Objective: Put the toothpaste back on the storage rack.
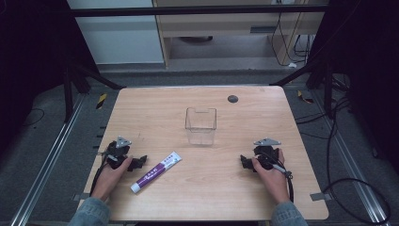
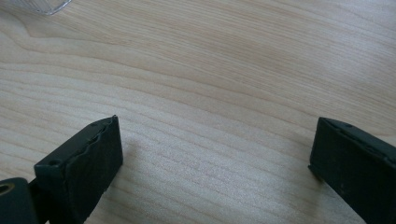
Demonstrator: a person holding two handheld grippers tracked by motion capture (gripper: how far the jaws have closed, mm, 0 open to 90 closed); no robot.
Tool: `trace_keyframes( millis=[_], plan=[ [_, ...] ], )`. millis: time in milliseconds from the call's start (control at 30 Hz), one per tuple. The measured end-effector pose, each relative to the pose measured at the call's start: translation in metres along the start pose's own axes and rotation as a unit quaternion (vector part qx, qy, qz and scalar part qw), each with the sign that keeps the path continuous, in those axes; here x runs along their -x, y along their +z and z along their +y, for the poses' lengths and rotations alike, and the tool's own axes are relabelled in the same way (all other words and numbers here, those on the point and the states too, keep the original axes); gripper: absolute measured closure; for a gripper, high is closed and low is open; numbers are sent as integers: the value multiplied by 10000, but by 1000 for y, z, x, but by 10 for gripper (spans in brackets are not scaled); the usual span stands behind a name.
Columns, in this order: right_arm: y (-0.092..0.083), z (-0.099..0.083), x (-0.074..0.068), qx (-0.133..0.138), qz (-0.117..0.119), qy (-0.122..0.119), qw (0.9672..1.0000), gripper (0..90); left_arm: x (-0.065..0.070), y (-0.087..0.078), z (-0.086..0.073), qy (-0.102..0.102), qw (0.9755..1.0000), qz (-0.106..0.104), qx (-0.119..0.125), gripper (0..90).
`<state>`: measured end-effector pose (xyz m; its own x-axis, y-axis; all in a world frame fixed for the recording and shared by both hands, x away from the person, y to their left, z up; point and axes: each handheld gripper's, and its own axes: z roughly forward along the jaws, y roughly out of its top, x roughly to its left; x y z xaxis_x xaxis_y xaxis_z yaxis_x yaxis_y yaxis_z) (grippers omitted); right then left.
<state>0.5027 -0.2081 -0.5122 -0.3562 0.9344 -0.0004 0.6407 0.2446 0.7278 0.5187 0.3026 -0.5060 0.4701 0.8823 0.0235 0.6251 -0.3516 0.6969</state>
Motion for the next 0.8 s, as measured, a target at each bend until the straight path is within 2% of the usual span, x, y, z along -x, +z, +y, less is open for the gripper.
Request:
trace_keyframes(
  millis=[100, 133, 233, 333, 400, 500, 800],
  plan=[
    [0, 0, 0, 1, -1, 1, 10000, 26, 0, -2, 2, -56, 10000, 8, -72, 52],
    [0, 0, 0, 8, -2, -7, 10000, 26, 0, -5, 4, -226, 9997, -52, -101, 58],
    [0, 0, 0, 10, 0, 0, 10000, 26, 1, -14, 7, -241, 9995, -104, -177, 59],
    [0, 0, 0, 10, -5, 2, 10000, 26, 2, -24, 11, -128, 9997, -44, -213, 58],
    [0, 0, 0, 10, -10, 5, 10000, 26, 1, -28, 12, -86, 9997, -102, -221, 58],
    [0, 0, 0, 4, -11, 31, 10000, 26, 4, -36, 14, 154, 9993, -99, -325, 56],
    [0, 0, 0, 1, -20, 26, 10000, 26, 17, -59, 24, 429, 9980, -166, -425, 106]
  ],
)
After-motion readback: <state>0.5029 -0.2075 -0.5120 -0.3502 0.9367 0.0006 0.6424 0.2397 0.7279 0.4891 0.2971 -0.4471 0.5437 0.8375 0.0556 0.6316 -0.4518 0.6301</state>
